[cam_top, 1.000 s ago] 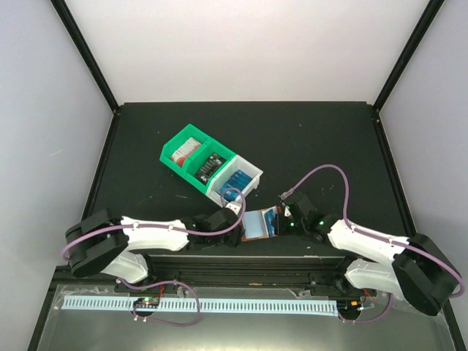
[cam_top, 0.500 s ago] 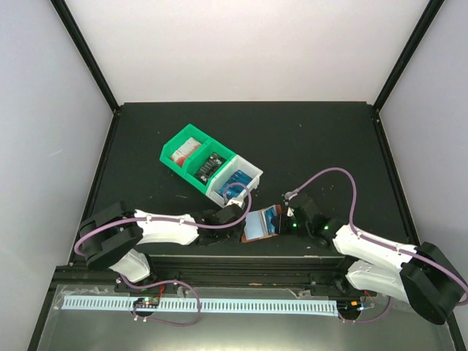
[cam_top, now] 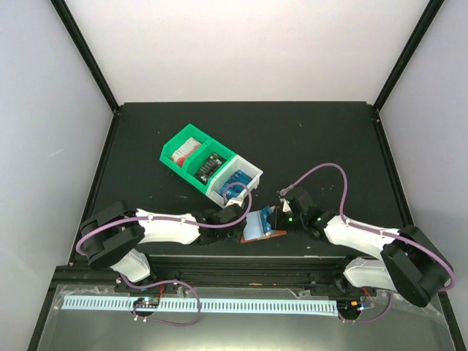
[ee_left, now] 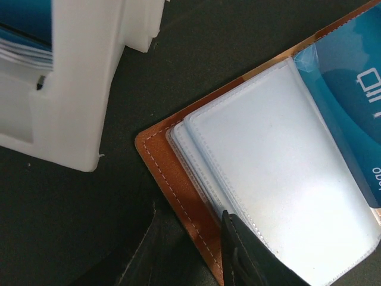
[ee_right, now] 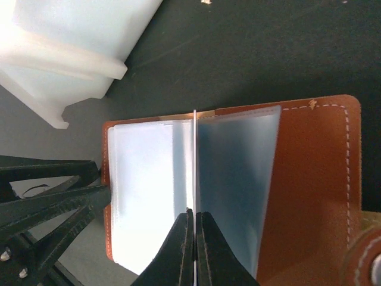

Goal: Put the credit cards into the card holder
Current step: Insert the credit card into the card holder.

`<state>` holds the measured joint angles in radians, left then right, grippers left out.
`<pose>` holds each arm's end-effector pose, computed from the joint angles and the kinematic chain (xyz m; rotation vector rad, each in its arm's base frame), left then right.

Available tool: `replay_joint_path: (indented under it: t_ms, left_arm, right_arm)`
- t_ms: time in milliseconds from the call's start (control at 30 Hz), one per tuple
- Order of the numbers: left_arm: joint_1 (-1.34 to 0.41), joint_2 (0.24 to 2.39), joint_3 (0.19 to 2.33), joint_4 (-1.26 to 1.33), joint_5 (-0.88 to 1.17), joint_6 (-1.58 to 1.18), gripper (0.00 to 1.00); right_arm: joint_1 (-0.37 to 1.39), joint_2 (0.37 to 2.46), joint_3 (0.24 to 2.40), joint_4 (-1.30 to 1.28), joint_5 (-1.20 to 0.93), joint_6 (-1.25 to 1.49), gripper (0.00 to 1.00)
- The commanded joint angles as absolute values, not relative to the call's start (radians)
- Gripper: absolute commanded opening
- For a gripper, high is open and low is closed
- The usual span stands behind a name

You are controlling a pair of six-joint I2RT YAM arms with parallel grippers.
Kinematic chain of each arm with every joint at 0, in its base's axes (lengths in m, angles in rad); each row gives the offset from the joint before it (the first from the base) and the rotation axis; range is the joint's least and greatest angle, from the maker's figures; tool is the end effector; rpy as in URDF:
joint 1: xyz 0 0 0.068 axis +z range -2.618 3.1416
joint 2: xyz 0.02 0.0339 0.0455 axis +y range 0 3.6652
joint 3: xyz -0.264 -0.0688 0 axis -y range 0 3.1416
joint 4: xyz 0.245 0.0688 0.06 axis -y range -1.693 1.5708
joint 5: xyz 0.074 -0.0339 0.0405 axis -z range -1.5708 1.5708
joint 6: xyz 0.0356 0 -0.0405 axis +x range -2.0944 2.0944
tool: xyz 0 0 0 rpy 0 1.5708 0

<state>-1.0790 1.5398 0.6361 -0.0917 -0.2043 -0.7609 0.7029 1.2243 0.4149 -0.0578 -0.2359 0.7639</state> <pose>0.1338 -0.2344 0.1307 0.3338 2.5785 -0.4504 0.1572 0.1441 0.1430 -0.0342 2.6362 0.8791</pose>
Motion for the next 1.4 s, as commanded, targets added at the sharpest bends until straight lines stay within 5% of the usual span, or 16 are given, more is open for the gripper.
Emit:
replay_joint_path:
  t_ms: [0,1367]
  left_arm:
    - [-1.077,1.563,0.644,-0.124,-0.199,-0.763,0.29]
    - [-1.083,1.530,0.595,-0.129,-0.202,-0.775,0.25]
  right_arm:
    - [0.698,1.235,0.423,-0.027,-0.306,0.755,0.04]
    - [0.698,1.307,0.292,0.224,-0.397,0.933,0.04]
